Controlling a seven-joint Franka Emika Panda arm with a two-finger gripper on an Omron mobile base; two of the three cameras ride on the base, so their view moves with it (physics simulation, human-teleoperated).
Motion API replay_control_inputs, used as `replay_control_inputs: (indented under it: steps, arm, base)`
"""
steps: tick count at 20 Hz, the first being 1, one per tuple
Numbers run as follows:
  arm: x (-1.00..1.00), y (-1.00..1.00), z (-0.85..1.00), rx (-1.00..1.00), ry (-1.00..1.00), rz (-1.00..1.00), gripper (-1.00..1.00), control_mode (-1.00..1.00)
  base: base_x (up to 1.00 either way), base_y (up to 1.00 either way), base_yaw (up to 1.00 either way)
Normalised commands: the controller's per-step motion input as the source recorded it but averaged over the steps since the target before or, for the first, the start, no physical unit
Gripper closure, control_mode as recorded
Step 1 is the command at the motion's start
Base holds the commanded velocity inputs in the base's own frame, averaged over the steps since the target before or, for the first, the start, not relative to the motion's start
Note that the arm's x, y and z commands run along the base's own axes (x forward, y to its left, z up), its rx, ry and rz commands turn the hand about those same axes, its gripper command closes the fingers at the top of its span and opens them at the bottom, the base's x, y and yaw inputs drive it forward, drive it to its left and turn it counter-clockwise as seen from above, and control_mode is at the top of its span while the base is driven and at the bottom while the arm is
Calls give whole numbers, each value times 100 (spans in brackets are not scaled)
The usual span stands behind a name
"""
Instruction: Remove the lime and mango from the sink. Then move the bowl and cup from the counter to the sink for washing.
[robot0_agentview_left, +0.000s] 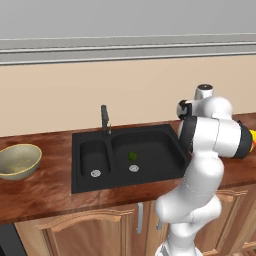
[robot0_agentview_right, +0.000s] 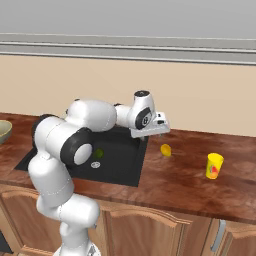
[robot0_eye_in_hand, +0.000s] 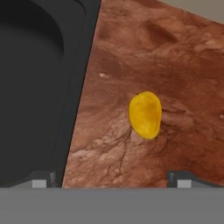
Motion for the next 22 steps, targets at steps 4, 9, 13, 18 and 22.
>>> replay_control_inputs:
  steps: [4, 9, 13, 18, 22]
  arm:
    - [-11, 23, 10, 0, 0, -1, -100, -100]
    - [-12, 25, 3, 0, 0, -1, -100, -100]
    - [-14, 26, 0, 0, 0, -4, -100, -100]
    - [-14, 24, 0, 1, 0, -7, -100, -100]
    - [-11, 28, 0, 2, 0, -8, -100, -100]
  base:
    - [0, 0, 0]
    - [0, 0, 0]
    - [0, 0, 0]
    - [0, 0, 0]
    - [0, 0, 0]
